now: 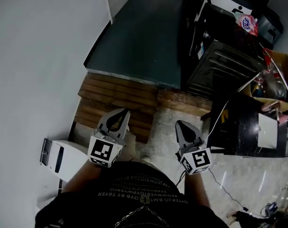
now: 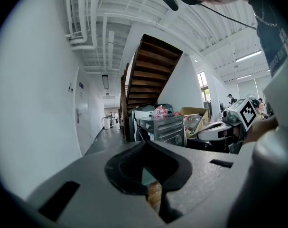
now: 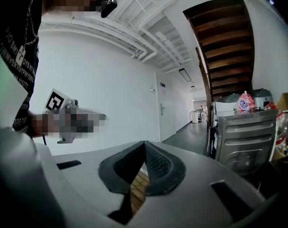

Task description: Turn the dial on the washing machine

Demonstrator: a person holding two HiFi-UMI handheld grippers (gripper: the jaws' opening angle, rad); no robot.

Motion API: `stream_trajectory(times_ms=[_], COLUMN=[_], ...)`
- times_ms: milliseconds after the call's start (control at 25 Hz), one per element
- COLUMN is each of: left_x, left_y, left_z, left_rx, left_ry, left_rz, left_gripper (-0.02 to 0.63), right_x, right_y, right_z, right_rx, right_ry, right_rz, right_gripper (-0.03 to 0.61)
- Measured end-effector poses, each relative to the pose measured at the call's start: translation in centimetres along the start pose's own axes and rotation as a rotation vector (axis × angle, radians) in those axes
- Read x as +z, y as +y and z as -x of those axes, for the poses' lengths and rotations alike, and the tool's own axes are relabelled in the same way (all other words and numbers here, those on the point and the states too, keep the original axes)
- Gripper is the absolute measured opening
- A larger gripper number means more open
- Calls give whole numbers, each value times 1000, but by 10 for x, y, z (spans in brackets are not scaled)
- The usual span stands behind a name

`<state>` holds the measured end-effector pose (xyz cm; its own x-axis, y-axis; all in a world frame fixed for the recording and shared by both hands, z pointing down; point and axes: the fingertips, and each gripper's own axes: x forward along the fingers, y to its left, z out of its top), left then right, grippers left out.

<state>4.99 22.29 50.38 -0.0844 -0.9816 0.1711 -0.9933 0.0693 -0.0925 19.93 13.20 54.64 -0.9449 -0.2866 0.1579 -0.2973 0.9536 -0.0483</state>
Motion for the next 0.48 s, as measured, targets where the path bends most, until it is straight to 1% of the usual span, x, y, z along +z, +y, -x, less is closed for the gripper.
stream_trajectory(times_ms=[120,240,480], left_x=[4,5,-18], left_y=[11,23,46], left_z=[-14,-29,-60], left_rx=[-13,-28,-59], left_ry=[-7,-13,40], left_rz=[2,-8,14], left_gripper=[6,6,6], right_x=[-1,1,-14], right_y=[-4,-7,-25], right_z=[-8,-22,-58], right_rx=[-20,-23,-64], right_ry=[13,25,66], right_rz=[-14,-4,-41], right_gripper=[-3,-3,-3])
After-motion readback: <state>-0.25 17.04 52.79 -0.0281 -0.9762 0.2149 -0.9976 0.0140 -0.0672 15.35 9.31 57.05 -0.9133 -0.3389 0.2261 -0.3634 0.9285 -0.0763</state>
